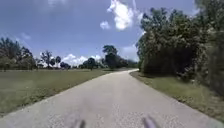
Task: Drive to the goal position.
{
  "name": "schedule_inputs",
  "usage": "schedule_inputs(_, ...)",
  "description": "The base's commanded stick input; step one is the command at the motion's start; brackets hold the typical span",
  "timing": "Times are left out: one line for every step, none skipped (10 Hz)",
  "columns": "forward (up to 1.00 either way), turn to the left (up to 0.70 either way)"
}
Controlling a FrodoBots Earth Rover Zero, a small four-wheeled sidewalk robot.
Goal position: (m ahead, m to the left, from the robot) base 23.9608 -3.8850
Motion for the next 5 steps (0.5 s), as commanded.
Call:
schedule_inputs(0.50,0.00)
schedule_inputs(0.50,0.00)
schedule_inputs(0.50,0.00)
schedule_inputs(0.50,0.00)
schedule_inputs(0.50,0.00)
